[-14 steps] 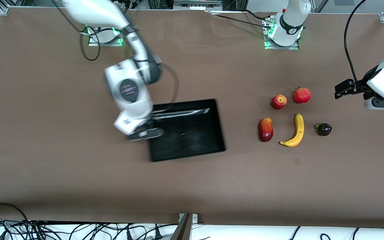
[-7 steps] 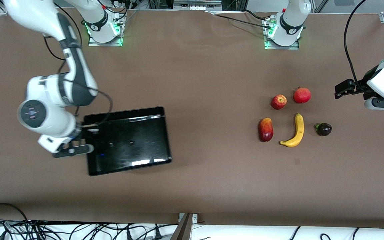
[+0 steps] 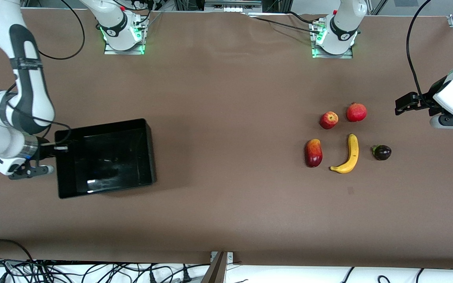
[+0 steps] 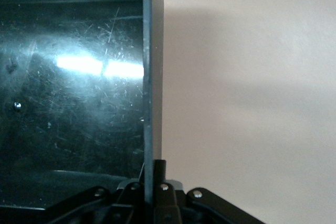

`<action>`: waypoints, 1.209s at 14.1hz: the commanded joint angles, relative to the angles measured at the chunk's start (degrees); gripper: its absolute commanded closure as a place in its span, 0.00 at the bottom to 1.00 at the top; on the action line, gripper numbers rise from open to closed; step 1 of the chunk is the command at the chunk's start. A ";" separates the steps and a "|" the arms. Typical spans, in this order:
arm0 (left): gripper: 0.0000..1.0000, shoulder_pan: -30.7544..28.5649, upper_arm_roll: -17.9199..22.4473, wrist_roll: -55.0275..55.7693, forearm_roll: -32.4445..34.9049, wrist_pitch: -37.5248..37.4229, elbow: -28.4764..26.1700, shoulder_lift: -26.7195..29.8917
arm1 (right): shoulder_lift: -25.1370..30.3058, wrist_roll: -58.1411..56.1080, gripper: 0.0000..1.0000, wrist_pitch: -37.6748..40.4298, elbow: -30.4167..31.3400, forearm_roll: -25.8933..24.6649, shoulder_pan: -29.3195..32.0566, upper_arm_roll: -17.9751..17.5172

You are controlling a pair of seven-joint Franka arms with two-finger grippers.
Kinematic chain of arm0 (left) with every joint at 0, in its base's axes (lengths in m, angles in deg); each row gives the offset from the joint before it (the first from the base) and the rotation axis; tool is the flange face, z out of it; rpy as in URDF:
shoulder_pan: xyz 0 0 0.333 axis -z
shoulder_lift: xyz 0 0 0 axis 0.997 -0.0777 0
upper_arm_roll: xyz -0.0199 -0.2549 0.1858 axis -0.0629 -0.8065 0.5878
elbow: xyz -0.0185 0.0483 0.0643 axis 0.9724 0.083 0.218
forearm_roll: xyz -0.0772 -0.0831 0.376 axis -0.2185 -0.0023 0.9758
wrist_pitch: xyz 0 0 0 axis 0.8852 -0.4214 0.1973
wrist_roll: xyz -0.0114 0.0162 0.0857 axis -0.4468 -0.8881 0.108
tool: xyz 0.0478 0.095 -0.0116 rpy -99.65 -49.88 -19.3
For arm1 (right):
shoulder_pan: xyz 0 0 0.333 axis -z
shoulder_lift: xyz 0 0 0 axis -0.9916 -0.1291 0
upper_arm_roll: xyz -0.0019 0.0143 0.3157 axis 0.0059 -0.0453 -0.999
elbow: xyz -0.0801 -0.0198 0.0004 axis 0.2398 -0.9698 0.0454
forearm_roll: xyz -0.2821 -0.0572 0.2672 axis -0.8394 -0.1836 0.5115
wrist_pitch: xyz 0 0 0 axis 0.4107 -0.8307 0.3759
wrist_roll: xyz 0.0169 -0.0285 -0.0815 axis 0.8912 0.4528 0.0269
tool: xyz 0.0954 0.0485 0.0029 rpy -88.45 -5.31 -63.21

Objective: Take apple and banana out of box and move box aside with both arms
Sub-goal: 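Drag the empty tray with the right gripper away from the fruits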

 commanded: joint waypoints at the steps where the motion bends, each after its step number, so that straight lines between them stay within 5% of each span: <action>1: 0.00 -0.17 0.12 -0.83 -1.25 -1.44 1.04 0.38 | 4.07 -2.04 1.00 -5.92 8.24 1.46 1.62 -0.81; 7: 0.00 -0.17 0.12 -0.74 -0.81 -1.88 0.96 0.38 | 3.90 -2.04 1.00 -14.12 15.47 1.55 2.68 -0.81; 8: 0.00 -0.17 0.03 -0.83 -0.81 -1.88 0.96 0.29 | 3.98 -2.04 0.80 -14.03 15.56 1.55 2.68 -0.81; 9: 0.00 -0.08 0.03 -0.74 -0.72 -1.88 0.96 0.29 | 4.16 -2.04 0.25 -13.68 15.47 1.55 2.68 -0.81; 10: 0.00 -0.08 0.03 -0.74 -0.72 -1.88 0.96 0.29 | 4.42 -1.96 0.00 -13.42 15.21 1.55 2.68 -0.81; 14: 0.00 -0.08 0.03 -0.74 -0.72 -2.14 1.04 0.29 | 7.14 -1.43 0.00 -10.26 11.09 1.46 2.33 -1.68; 17: 0.00 0.01 0.03 -0.74 -0.63 -2.15 0.96 0.29 | 7.41 2.85 0.00 -0.01 1.97 1.11 1.72 -5.19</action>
